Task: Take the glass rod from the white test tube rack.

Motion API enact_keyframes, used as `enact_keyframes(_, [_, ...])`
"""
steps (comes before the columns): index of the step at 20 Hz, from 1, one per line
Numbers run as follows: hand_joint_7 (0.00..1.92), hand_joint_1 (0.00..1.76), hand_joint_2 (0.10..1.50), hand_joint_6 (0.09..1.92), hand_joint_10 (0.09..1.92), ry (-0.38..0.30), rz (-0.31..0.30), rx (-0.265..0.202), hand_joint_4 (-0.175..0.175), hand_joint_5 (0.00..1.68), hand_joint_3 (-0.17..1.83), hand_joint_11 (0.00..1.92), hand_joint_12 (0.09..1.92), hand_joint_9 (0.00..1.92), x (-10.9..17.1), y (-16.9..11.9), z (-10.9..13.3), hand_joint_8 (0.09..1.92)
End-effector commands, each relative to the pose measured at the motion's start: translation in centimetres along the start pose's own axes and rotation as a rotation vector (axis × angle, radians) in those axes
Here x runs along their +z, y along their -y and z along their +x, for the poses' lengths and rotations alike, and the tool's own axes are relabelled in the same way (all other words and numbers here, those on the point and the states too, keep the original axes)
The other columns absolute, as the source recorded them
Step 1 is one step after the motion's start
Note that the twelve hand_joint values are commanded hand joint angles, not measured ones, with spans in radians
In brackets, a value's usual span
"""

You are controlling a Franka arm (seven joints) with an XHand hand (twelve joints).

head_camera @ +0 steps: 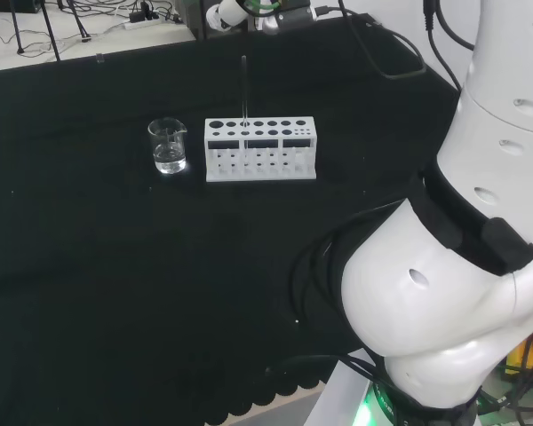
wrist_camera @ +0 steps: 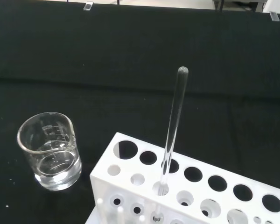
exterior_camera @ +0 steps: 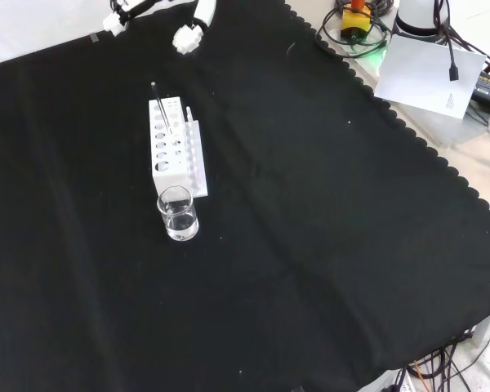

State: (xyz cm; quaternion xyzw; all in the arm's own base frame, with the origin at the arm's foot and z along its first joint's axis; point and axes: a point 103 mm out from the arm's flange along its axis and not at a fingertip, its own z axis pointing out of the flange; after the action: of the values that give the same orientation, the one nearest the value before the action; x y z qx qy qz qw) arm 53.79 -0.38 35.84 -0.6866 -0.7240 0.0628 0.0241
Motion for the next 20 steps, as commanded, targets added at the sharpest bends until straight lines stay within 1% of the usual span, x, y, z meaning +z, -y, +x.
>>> enact_keyframes(1, [0.14, 0.56, 0.88, 0.09, 0.93, -0.004, 0.01, -0.004, -0.097, 0.14, 0.51, 0.01, 1.46, 0.33, 2.1, -0.9, -0.1, 0.85])
enact_keyframes(4, [0.15, 0.56, 0.89, 0.09, 0.93, -0.017, 0.025, 0.008, -0.098, 0.14, 0.51, 0.02, 1.46, 0.34, 3.2, -1.1, -0.8, 0.86])
enact_keyframes(10, [0.17, 0.55, 0.9, 0.09, 0.93, -0.02, 0.048, 0.022, -0.101, 0.15, 0.52, 0.04, 1.46, 0.36, 4.8, -1.1, -1.9, 0.87])
enact_keyframes(16, [0.19, 0.55, 0.91, 0.09, 0.92, -0.021, 0.073, 0.024, -0.103, 0.16, 0.52, 0.07, 1.45, 0.41, 6.4, -1.2, -2.2, 0.88])
enact_keyframes(20, [0.2, 0.54, 0.91, 0.09, 0.92, -0.042, 0.081, 0.021, -0.101, 0.17, 0.52, 0.09, 1.45, 0.44, 7.5, -1.7, -2.4, 0.88])
